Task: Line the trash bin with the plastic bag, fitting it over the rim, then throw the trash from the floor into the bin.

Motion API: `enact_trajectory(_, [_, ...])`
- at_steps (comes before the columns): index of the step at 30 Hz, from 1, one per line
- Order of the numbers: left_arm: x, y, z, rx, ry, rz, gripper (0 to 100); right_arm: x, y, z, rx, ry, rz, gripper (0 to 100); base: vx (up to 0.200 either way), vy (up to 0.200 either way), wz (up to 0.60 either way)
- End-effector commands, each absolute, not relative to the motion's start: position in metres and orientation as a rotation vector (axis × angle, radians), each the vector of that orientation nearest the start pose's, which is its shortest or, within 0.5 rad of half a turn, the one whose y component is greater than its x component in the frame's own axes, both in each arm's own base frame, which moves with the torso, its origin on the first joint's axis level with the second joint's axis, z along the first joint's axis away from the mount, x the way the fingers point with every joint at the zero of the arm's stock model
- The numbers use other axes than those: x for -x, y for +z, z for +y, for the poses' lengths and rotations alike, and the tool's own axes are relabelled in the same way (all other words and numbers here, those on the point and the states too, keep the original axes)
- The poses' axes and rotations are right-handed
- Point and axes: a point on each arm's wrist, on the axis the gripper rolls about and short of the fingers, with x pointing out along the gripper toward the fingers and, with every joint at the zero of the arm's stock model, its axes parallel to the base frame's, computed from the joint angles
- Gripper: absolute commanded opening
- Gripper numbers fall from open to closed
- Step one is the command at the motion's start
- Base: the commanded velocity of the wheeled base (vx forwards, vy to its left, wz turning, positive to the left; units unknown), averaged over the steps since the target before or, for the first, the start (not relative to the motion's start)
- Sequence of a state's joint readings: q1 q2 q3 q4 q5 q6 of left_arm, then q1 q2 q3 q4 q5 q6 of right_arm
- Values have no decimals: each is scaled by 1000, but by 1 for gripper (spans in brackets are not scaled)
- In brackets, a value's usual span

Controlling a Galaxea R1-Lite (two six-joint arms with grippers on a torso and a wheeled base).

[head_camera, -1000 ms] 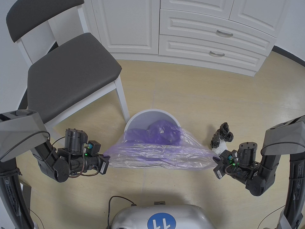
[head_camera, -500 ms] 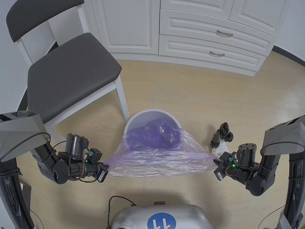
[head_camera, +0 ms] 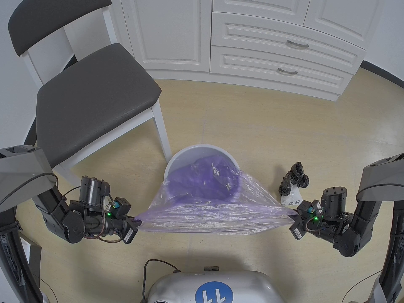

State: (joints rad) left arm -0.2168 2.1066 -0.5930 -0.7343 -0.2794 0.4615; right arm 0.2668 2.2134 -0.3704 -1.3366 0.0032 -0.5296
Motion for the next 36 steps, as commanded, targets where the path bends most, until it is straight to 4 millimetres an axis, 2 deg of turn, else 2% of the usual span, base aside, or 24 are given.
enact_trajectory(1, [-302,16,-72,-402,-641,663,0,-284,3,77,583,391,421,0,0,0,0])
enact_trajectory(4, [-303,15,-73,-401,-642,665,0,-284,0,78,584,395,427,0,0,0,0])
enact_trajectory(10, [-320,-2,-78,-385,-626,654,0,-295,-12,85,586,391,422,0,0,0,0])
enact_trajectory(17, [-330,-1,-85,-303,-566,580,0,-308,-16,92,577,322,353,0,0,0,0])
enact_trajectory(24, [-349,-1,-108,-185,-461,451,0,-324,-20,114,500,264,240,0,0,0,0])
enact_trajectory(31, [-358,-6,-129,-133,-422,349,0,-339,-13,119,443,209,186,0,0,0,0])
enact_trajectory(36, [-363,-4,-134,-108,-389,312,0,-340,-14,120,432,207,186,0,0,0,0])
